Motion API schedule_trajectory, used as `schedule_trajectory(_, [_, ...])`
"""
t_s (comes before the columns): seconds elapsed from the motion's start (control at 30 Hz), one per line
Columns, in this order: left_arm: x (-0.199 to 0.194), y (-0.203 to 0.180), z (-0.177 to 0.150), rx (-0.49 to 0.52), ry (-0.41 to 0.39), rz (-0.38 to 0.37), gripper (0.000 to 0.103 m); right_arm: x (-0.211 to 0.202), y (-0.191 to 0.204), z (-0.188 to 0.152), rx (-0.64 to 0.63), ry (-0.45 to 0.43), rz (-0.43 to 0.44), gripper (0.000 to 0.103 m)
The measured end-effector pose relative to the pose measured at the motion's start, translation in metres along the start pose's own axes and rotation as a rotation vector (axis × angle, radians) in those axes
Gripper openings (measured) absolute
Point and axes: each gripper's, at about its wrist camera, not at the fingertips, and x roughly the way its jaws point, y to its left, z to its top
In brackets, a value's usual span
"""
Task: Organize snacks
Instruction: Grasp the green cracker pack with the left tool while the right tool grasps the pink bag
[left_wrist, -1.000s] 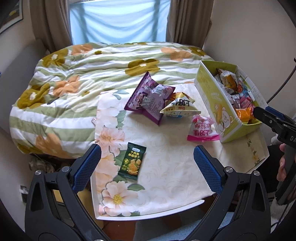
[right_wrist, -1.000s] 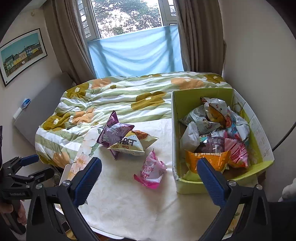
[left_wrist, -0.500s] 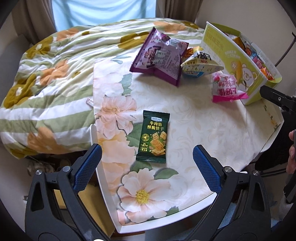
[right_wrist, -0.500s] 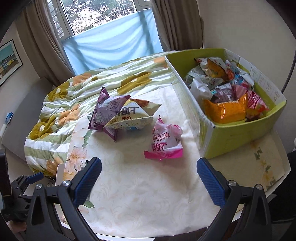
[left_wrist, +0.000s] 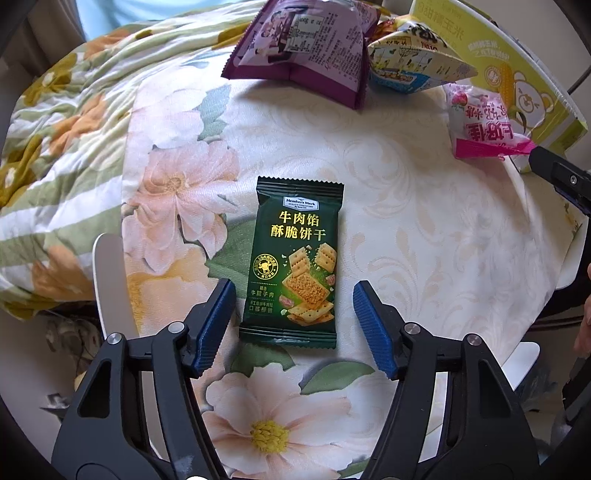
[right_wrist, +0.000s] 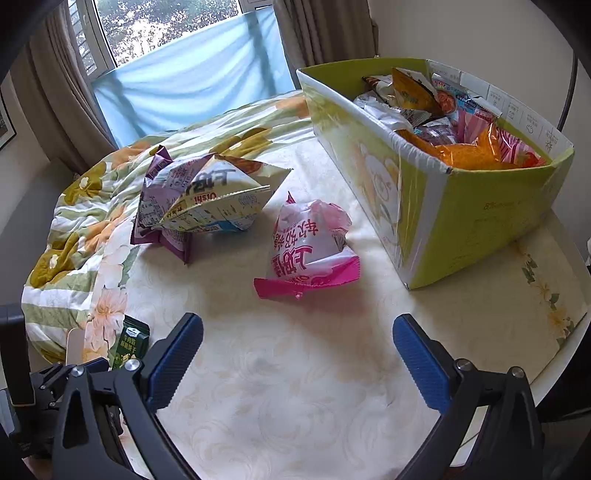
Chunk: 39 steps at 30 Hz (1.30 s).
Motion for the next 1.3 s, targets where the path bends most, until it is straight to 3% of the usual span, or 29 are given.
schedule_trajectory(0.17, [0.002,-0.007,0.004,0.039,-0.004,0.006,0.062,0.009,0.003,0.007,-0.017,-0.016,-0.023,0.102])
schedule_trajectory(0.3, [0.003,-0.011,0.010,0.059,-0.016,0.016,0.044,0.023,0.001,0.016,0.004,-0.011,-0.039,0.102])
schedule_trajectory(0.63, [0.004,-0.016,0.024,0.047,-0.015,0.015,0.041,0.054,-0.011,0.031,0.094,0.000,-0.030,0.102])
schedule_trajectory(0.97, [0.008,-0.025,0.038,0.053,0.002,0.022,0.041,0.082,-0.009,0.040,0.120,0.007,-0.064,0.086])
schedule_trajectory(1.13, [0.008,-0.025,0.042,0.038,0.013,0.024,0.041,0.090,-0.012,0.043,0.109,0.009,-0.090,0.070])
schedule_trajectory(1.17, [0.008,-0.025,0.043,0.033,0.015,0.022,0.041,0.089,-0.012,0.044,0.100,0.008,-0.092,0.063])
schedule_trajectory(1.3, [0.009,-0.020,0.046,0.015,0.019,0.013,0.041,0.087,-0.013,0.043,0.081,0.009,-0.094,0.054])
